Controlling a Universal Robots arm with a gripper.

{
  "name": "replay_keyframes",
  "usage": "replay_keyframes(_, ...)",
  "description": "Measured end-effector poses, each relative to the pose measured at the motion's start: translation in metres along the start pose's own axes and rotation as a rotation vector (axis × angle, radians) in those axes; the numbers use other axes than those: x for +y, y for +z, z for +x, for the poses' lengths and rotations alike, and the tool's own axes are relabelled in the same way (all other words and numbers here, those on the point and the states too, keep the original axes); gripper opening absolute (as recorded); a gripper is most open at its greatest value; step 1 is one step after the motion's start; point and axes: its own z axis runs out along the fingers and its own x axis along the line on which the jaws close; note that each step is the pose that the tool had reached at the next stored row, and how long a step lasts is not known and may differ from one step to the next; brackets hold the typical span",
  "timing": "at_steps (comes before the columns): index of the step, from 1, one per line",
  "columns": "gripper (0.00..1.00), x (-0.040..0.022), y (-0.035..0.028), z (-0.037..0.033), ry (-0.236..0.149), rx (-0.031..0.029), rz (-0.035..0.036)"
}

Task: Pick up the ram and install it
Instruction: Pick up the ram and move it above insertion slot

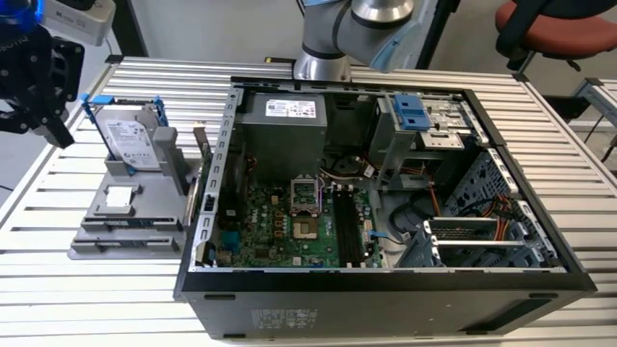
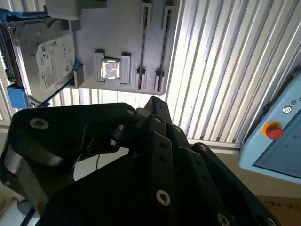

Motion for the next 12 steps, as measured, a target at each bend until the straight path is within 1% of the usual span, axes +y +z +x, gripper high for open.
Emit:
replay_keyframes(5,0.0,0.0002,-0.0014,0.0,-0.079,0.0033,-0.0006)
replay_keyframes(12,0.0,0.0012,-0.0022,0.0,-0.151,0.0116,0.0004)
